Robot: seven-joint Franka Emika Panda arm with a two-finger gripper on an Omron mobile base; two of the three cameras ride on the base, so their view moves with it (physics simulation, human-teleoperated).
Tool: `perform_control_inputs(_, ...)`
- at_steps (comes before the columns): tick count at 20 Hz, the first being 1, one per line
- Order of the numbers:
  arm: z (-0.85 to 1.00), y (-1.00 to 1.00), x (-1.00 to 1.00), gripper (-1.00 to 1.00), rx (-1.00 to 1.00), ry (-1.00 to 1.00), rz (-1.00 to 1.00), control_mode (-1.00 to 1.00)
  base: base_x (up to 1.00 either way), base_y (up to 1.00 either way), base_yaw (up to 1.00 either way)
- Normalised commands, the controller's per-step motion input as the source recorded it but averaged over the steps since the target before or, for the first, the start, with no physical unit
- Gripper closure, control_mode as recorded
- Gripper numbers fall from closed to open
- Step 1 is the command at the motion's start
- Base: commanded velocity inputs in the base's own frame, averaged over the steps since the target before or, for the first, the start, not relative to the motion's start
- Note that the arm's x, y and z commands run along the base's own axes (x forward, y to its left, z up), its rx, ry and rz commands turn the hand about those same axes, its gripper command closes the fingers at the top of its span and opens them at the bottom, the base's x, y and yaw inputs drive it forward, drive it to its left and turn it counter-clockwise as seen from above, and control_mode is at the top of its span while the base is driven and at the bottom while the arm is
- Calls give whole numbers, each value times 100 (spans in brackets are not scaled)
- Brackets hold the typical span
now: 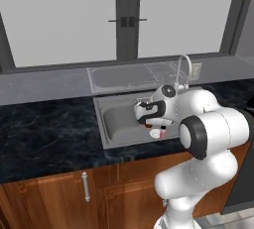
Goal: Place the large bottle from the dining counter next to the other large bottle outside the sink, and place the small bottle from the dining counter next to the other small bottle inside the sink.
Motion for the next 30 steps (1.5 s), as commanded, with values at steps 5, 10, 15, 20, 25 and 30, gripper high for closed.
perform_control_inputs(5,0,0,0,100,0,0,0,100,22,14,-3)
perform_control_inputs(10,0,0,0,100,0,0,0,100,23,9,-4)
perform_control_inputs(15,0,0,0,100,0,0,0,100,28,8,-4)
perform_control_inputs(20,0,0,0,100,0,0,0,100,23,7,-3)
perform_control_inputs(25,0,0,0,100,0,0,0,100,22,5,-2)
perform_control_inputs(30,0,0,0,100,0,0,0,100,19,3,-1)
